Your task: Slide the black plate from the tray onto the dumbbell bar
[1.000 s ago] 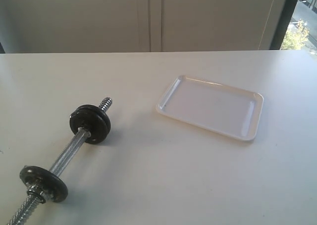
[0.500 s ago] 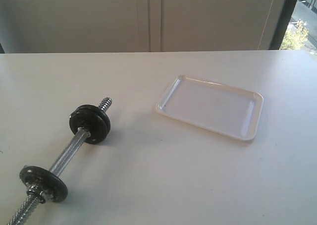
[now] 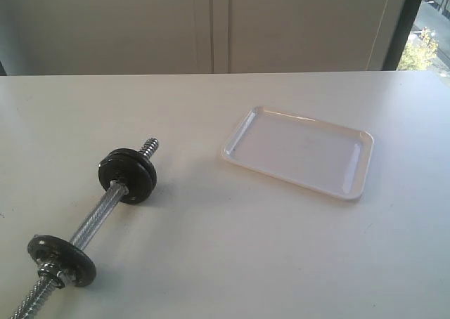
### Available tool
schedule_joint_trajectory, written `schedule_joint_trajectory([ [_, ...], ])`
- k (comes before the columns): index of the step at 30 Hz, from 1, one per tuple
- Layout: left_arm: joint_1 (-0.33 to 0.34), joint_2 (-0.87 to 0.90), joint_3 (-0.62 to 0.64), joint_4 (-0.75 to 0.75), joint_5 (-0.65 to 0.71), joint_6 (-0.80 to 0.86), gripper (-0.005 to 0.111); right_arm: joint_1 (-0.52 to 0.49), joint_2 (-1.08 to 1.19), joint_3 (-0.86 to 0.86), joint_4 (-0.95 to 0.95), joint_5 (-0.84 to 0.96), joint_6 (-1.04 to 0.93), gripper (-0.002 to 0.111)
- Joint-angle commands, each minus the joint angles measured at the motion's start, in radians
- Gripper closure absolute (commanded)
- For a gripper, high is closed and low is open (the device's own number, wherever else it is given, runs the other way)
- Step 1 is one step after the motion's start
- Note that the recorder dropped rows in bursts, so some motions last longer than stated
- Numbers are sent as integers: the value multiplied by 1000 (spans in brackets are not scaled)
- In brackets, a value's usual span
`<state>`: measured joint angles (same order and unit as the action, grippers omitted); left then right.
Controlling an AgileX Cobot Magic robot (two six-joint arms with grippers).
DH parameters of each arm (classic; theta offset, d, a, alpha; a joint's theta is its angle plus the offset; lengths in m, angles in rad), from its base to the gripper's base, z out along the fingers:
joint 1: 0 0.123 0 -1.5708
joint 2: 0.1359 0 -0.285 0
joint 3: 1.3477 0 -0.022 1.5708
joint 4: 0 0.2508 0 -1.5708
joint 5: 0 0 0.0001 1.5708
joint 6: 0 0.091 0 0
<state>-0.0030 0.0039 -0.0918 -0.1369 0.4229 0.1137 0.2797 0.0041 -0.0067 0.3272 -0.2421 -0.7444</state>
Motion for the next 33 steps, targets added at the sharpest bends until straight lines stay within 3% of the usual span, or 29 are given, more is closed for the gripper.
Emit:
schedule_joint_trajectory([
  [1, 1, -4, 8, -4, -11, -3, 106, -13, -4, 7, -7, 1, -6, 108],
  [22, -5, -4, 15, -4, -11, -3, 106, -13, -4, 7, -5, -1, -18, 108],
  [29, -9, -4, 92, -107, -223, -13, 106, -13, -4, 7, -5, -1, -14, 108],
  [33, -9, -4, 92, -116, -206, -15, 106, -13, -4, 7, -5, -1, -14, 108],
])
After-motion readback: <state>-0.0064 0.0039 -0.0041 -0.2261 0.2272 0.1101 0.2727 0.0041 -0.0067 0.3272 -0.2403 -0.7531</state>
